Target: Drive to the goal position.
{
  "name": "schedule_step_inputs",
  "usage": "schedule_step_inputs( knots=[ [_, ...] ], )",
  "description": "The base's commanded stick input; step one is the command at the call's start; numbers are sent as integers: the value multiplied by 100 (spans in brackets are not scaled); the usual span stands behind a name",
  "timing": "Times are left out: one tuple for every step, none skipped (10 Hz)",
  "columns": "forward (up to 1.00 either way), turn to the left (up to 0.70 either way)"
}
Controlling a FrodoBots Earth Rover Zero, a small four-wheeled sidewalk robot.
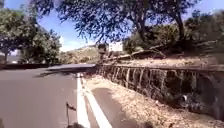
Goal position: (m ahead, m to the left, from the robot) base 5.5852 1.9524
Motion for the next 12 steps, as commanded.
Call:
schedule_step_inputs(
  knots=[
    [100,0],
    [100,0],
    [100,3],
    [100,17],
    [100,31],
    [100,40],
    [100,40],
    [100,40],
    [100,40],
    [100,40],
    [100,40],
    [100,40]
  ],
)
